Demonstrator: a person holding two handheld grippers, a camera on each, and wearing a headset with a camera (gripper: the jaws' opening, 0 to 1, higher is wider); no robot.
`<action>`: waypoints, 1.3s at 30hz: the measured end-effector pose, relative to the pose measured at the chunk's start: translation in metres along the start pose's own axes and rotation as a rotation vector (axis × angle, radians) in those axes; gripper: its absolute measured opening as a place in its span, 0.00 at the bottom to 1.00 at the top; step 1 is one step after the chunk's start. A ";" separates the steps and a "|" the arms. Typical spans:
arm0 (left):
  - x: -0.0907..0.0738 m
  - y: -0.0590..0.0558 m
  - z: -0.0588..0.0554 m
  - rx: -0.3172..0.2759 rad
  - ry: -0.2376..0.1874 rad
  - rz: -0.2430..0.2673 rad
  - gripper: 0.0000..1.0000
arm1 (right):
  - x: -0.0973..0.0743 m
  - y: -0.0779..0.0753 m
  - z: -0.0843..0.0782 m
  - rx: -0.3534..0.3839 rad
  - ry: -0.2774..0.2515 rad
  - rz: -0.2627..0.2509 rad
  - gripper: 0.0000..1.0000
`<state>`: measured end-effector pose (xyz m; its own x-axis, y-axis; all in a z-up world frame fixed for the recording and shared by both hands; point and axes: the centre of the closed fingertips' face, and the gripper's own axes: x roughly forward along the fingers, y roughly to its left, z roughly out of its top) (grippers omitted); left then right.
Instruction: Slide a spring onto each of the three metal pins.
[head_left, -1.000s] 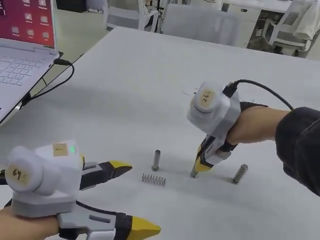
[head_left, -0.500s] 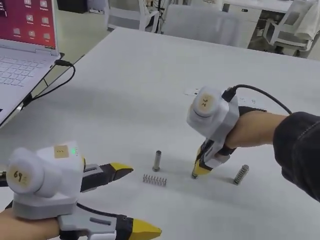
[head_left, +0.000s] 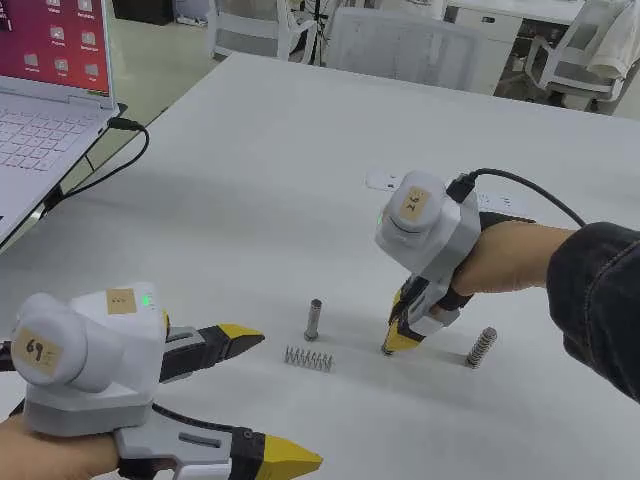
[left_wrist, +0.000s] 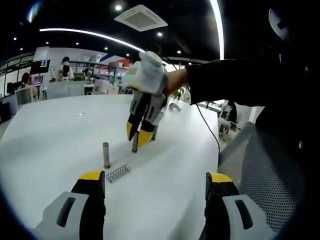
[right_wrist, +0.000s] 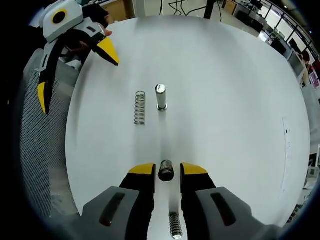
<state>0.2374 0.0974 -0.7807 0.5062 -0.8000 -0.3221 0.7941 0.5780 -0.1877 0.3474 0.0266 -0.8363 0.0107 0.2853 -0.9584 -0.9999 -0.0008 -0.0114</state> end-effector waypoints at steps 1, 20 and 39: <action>0.000 0.000 0.000 0.001 -0.001 0.000 0.79 | 0.000 0.000 0.000 0.000 -0.001 -0.002 0.18; -0.003 0.000 0.001 0.002 -0.006 0.006 0.79 | -0.005 0.014 0.032 -0.060 -0.043 0.009 0.18; -0.005 0.000 0.001 0.000 -0.011 0.015 0.79 | 0.011 0.040 0.053 -0.100 -0.047 0.050 0.16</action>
<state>0.2354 0.1010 -0.7782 0.5214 -0.7932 -0.3146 0.7867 0.5897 -0.1827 0.3078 0.0804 -0.8322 -0.0413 0.3272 -0.9441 -0.9938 -0.1114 0.0049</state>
